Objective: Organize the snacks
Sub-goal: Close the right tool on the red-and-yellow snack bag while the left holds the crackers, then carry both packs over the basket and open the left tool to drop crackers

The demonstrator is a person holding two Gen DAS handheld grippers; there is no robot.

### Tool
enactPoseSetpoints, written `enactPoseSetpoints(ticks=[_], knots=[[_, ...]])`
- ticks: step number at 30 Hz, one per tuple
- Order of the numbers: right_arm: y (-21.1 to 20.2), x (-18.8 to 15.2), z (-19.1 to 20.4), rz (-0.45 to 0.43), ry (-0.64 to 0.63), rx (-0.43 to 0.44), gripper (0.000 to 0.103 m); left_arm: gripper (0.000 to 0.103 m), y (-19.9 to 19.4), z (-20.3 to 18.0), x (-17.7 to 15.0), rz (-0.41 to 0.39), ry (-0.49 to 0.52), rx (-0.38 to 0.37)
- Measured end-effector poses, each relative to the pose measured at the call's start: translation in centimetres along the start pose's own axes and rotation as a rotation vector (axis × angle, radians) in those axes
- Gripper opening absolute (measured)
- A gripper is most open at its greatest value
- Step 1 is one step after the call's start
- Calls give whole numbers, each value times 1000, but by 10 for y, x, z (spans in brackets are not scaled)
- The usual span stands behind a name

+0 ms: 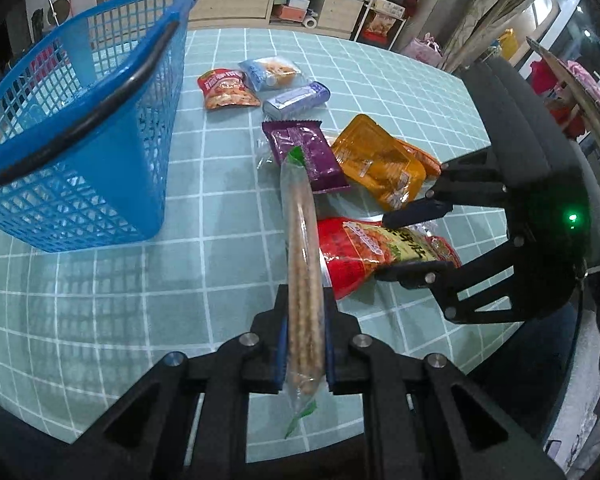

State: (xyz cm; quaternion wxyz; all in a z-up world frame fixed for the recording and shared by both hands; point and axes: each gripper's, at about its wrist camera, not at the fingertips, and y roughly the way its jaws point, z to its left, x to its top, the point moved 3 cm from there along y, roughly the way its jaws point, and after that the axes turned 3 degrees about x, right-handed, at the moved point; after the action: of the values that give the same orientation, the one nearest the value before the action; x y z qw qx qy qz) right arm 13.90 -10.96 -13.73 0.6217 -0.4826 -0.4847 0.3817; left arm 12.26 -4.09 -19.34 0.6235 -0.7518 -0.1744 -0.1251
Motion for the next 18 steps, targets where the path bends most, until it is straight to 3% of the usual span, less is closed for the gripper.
enactPoseSetpoints(ticks=[5,14,18], knots=[[-12,-2,-3,-30,91,-60,28,12,-14,-1,-3,-30,8,-7],[-61,0,-2,-104,247,-168,26,12,-55,-14,4,-116,47,-41],[-91,-5,13,-136,256,-236,26,12,-77,-14,12,-161,59,-51]])
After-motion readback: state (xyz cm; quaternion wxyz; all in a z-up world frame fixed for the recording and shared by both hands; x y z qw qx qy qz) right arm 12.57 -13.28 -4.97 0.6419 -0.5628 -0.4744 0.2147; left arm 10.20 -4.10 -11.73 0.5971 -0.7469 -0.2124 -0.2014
